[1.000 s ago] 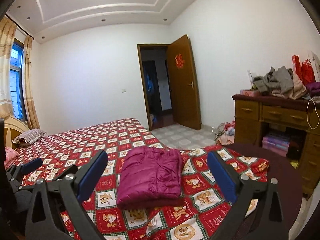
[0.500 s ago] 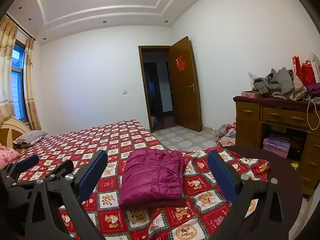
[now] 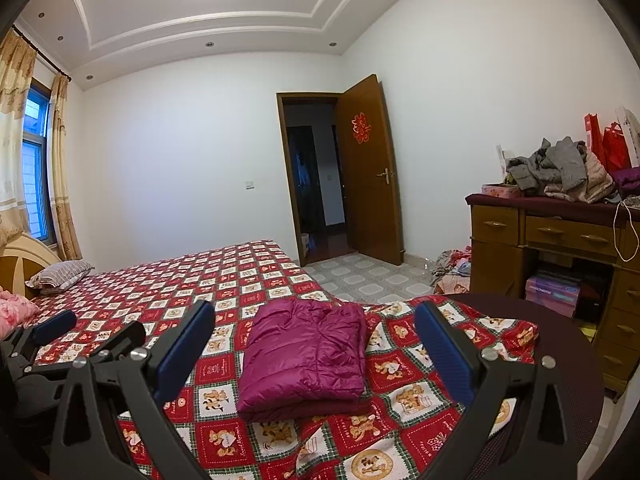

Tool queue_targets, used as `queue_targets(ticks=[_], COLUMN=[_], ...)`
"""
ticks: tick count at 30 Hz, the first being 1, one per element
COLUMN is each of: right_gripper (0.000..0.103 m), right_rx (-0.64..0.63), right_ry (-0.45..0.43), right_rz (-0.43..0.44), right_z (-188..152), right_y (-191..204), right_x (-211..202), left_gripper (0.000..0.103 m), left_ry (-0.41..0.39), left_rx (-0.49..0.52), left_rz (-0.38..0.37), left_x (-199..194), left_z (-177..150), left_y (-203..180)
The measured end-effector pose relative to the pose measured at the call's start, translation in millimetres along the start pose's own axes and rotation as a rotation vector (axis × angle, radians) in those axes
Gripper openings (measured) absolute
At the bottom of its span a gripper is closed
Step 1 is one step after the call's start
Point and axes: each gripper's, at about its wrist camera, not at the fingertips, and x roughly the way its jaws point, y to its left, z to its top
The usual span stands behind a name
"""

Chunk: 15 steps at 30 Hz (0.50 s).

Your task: Fold large clothes

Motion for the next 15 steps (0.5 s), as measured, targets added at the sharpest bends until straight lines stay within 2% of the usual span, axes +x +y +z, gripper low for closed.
queue_targets(ticks=[15], right_gripper=[0.102], right_rx=[0.0], right_ry=[-0.006], right_rz=[-0.002], right_z=[0.3], right_y=[1.7], right_x=[-2.1], left_gripper=[0.102], left_ry=[-0.009], left_rx=[0.0], left_rz=[0.004], left_x=[-1.5], left_z=[3.8], left_y=[0.3])
